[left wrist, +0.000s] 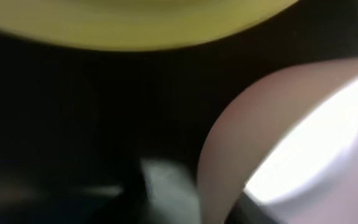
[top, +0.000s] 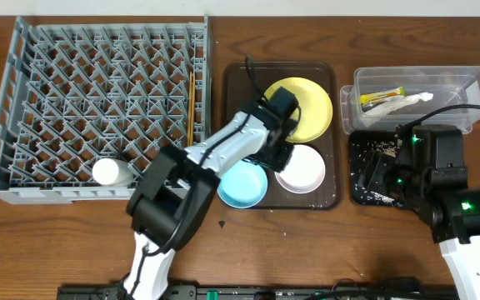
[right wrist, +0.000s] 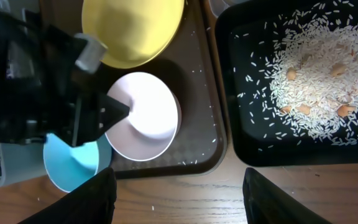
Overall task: Sort waste into correct bins and load items into the dishwasher
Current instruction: 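Grasp the white bowl rim with the left gripper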
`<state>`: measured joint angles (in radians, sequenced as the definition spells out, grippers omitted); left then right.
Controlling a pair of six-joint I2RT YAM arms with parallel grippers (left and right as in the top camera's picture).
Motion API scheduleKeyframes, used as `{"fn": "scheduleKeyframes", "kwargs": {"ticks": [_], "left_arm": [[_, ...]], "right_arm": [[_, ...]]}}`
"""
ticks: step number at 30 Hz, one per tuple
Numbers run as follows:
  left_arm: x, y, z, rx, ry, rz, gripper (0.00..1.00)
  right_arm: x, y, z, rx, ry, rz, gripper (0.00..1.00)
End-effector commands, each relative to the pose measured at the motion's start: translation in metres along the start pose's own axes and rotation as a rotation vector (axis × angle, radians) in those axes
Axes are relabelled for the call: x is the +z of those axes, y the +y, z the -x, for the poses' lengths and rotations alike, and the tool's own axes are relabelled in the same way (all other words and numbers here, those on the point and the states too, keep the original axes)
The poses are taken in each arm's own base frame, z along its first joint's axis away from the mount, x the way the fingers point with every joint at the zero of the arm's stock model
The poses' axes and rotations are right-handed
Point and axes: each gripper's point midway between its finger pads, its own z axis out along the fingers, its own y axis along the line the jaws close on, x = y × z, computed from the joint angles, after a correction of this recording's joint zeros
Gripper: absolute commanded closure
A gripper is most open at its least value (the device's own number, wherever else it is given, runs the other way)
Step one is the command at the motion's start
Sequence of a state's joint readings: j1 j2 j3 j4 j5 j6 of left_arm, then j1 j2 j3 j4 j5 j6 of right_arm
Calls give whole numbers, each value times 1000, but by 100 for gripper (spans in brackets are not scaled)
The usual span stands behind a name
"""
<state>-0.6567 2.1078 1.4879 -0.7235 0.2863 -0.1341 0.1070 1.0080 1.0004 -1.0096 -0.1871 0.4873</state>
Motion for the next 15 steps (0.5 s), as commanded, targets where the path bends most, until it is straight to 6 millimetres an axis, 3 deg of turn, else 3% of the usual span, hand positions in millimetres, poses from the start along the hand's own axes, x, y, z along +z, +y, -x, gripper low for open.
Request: {"fn": "scheduleKeyframes", "kwargs": {"ticks": [1,4,8,12,15], "left_arm": [[7,-3,-4,8,20,-14,89],[-7,-6,4,11,-9,-19,92],[-47,-17,16,26,-74,-30,92],[-119,-9,30,34,-247,96,92],[-174,22,28,-3,-376,314,92]], "right_arm": [[-1,0,2,11,-4,4,37],[-1,0,2,11,-4,4,37],[-1,0,2,11,-3,3,37],[-1,0,2,11,-4,3,37],[-1,0,2,11,-4,3,37]]}}
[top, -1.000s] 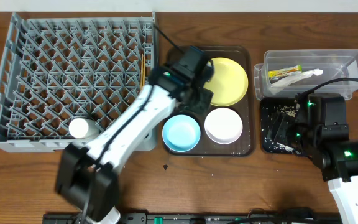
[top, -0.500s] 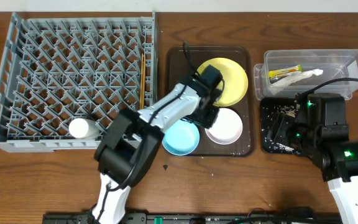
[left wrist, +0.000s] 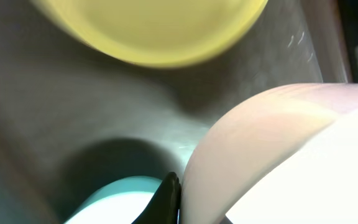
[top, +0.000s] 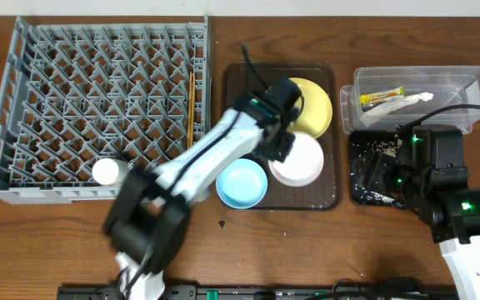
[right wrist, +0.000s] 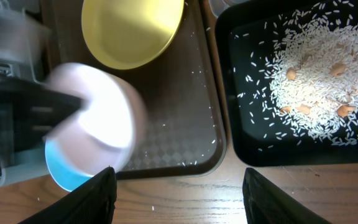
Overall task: Sort waste into correct bins and load items into the dishwasher
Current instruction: 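Grasp the white bowl rim with the left gripper, then place the white bowl into the dish rack with left gripper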
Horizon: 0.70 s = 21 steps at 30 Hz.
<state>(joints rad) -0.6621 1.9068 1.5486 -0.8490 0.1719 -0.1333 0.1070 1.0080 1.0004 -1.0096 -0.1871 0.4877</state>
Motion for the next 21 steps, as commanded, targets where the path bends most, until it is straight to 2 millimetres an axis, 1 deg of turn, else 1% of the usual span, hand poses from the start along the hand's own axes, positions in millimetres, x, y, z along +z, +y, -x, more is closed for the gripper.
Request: {"fn": "scheduleKeyframes", "kwargs": {"ticks": [1,3,5,8,10,13,14,18,20,21], "left_arm": [[-95,50,26,-34,-249,326,92],[-127,82,20,-53,-290,524,93],[-158,115,9,-74,-300,746,92],[-188,154,-8,-85,-254,1006,92],[-197,174,-18,-112,-231,1109,93],[-204,202,-30,-157,-188,1198,93],[-207,214,-37,-184,-170,1235,92],[-220,252,-55,-282,-135,1348,92],[-220,269,-62,-334,-122,1369,92],[-219,281,-68,-368,-108,1379,93]], "right_arm": [[-1,0,2,11,-4,3,37],[-1,0,2,11,-4,3,37],[-1,0,2,11,-4,3,37],[-1,0,2,11,-4,3,37],[-1,0,2,11,-4,3,36],[-1,0,2,11,-4,3,36],[-1,0,2,11,-4,3,36],[-1,0,2,10,-5,4,36],[-1,0,2,10,-5,4,36],[-1,0,2,10,-5,4,36]]}}
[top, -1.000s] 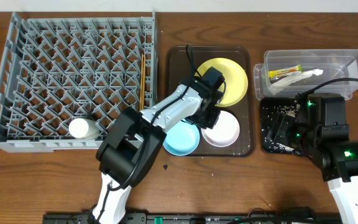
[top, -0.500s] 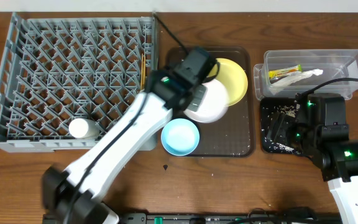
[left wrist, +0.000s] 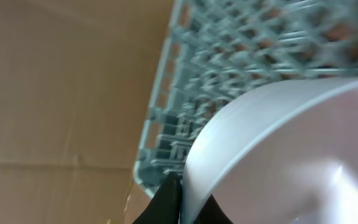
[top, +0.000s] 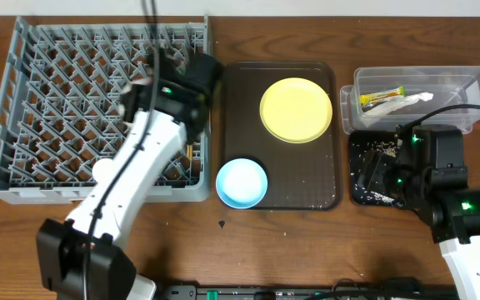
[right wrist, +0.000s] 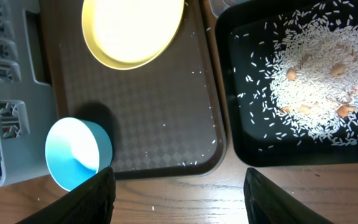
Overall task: Sort waste into correct bins and load items into the dishwasher
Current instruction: 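Place the white bowl into the dish rack with left gripper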
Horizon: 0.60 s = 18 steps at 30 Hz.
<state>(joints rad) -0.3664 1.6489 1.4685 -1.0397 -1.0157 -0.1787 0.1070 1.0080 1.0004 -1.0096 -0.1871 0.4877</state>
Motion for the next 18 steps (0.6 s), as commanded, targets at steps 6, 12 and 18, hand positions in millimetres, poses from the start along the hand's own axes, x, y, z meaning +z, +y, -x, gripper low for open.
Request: {"fn": "scheduleKeyframes", "kwargs": {"ticks": [6,12,18], "left_arm": [[47,15,-16,-79,85,154,93],[63,-5,-9,-75,75,198,93],[80,-27,-9,-14,80,268,92]], "right_arm": [[-1,0,2,11,-5,4,36],[-1,0,2,10,-5,4,36],[-1,0,2,11,-4,4,35]]}}
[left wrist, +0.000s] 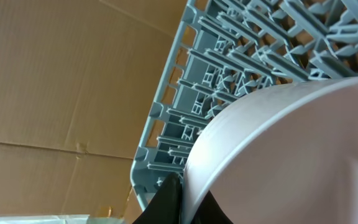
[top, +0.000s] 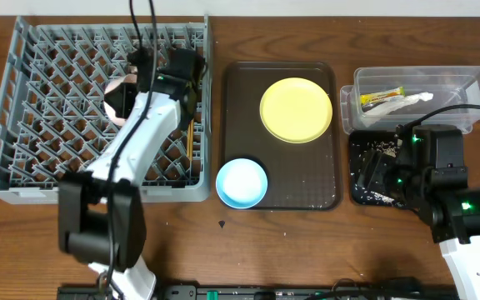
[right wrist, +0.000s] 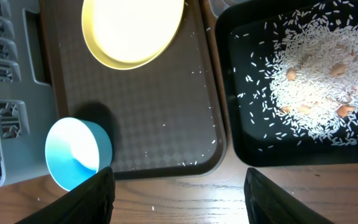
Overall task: Sort waste into correct bins and load items into the dishwasher
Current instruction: 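Place the white bowl into the dish rack with left gripper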
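Observation:
My left gripper (top: 130, 97) is shut on the rim of a pale pink bowl (top: 121, 88), held tilted over the upper middle of the grey dish rack (top: 23, 108). In the left wrist view the bowl (left wrist: 291, 155) fills the lower right, its rim pinched between the black fingers (left wrist: 168, 200), with the rack (left wrist: 229, 56) behind. A yellow plate (top: 297, 109) and a blue bowl (top: 242, 182) sit on the brown tray (top: 307, 179). My right gripper (right wrist: 179, 205) hangs open above the tray's front edge, holding nothing.
A black bin (right wrist: 241, 81) of rice and scraps stands right of the tray. Behind it is a clear tub (top: 419, 83) holding wrappers. Chopsticks (top: 192, 117) lie along the rack's right side. Rice grains dot the tray and the wooden table (top: 323, 250).
My left gripper, still shut on the pink bowl, has moved left from over the rack's right edge to over its upper middle. The right arm has not moved.
My left gripper was at the pink bowl's rim on the tray, between the yellow plate and the blue bowl. Then the bowl was tilted up off the tray. Later it was over the rack's right edge, and now it is further in over the rack.

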`<state>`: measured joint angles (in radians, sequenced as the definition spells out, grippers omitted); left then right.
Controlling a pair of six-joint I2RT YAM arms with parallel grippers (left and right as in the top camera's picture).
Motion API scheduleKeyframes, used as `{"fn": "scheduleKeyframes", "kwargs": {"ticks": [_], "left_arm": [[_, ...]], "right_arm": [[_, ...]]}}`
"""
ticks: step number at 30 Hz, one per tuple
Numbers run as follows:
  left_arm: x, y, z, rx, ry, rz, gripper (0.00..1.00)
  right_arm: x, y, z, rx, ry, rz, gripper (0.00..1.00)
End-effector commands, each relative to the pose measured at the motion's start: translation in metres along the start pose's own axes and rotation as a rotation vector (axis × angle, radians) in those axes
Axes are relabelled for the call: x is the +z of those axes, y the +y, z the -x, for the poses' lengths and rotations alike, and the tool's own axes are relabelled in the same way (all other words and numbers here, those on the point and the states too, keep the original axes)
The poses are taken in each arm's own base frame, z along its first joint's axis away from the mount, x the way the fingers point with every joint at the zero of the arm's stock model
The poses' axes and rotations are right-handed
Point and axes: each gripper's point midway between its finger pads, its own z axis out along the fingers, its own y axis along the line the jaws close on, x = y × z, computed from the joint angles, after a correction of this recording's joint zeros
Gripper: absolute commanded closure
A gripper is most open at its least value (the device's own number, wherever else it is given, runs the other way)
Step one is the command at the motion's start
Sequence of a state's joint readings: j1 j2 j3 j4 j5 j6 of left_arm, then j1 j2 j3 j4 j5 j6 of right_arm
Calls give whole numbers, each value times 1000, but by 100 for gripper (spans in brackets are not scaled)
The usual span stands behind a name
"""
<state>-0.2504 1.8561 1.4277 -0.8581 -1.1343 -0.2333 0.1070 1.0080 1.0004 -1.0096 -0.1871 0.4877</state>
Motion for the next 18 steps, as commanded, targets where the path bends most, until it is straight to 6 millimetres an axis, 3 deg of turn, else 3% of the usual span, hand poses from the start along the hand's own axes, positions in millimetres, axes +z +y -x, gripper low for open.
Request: {"fn": "scheduleKeyframes", "kwargs": {"ticks": [1,5,13,16,18], "left_arm": [[9,-3,-1,31,-15,111,92],[9,-17,-3,62,-16,98,92],[-18,-35,4,83,-78,53,90],[-23,-39,4,89,-88,37,83],[-26,-41,5,92,-93,33,71]], "right_arm": [[-1,0,2,10,-5,4,35],[-1,0,2,10,-5,4,35],[-2,1,3,10,-8,5,35],[-2,1,3,10,-8,5,35],[-2,1,3,10,-8,5,35]]}}
